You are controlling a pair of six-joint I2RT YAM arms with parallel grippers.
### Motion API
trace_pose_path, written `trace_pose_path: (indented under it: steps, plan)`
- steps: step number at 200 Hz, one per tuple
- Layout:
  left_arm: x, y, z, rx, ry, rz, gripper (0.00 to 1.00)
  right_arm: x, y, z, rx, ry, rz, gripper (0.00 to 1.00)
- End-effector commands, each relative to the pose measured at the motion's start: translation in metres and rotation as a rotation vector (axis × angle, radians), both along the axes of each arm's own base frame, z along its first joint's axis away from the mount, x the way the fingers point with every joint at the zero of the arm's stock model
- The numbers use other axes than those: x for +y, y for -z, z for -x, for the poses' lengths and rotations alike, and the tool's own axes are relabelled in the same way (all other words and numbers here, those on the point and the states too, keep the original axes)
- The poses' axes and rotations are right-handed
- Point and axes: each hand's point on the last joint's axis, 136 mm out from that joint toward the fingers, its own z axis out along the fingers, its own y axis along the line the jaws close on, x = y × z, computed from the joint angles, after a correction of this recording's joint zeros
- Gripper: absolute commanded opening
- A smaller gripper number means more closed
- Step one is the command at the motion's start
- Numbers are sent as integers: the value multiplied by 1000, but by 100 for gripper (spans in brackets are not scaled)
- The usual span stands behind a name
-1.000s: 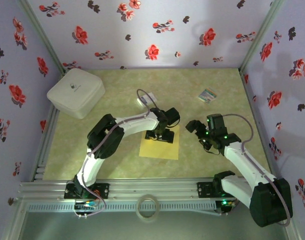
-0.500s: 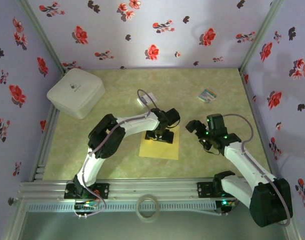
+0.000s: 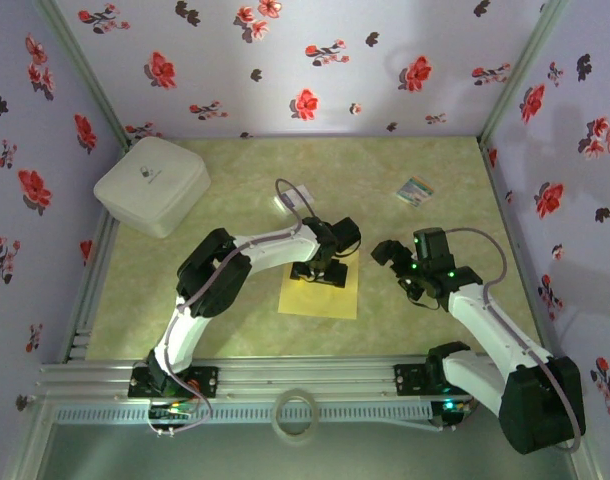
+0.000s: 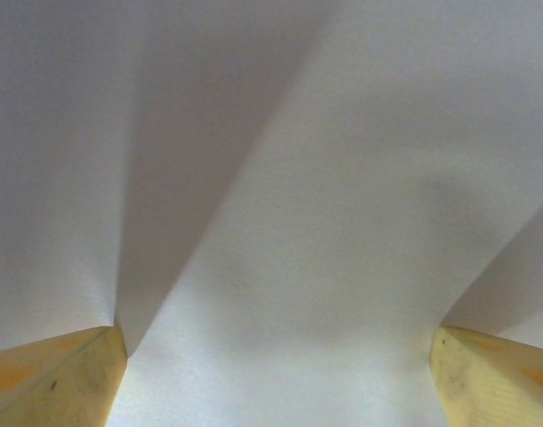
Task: Fold a paper plane with a square sheet of paper (pick it up from the middle)
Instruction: First fold the square sheet of paper in half at the center of the table.
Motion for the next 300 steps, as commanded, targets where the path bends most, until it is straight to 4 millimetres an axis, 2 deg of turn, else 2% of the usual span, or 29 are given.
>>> trace_pose_path:
  steps: [1, 97, 210, 265, 300]
  plan:
    - [22, 40, 14, 69, -13, -121, 88, -2, -3, 0, -5, 6, 18, 99]
    - [16, 23, 10, 23, -6, -89, 85, -3, -2, 1, -1, 10, 20, 99]
    - [8, -15, -5, -113, -20, 18, 54, -8, -3, 1, 0, 36, 37, 99]
    - [9, -26, -9, -149, -38, 87, 46, -18, -1, 3, 29, 90, 77, 99]
    - [5, -41, -13, -184, -40, 145, 44, -19, 2, 4, 36, 99, 77, 99]
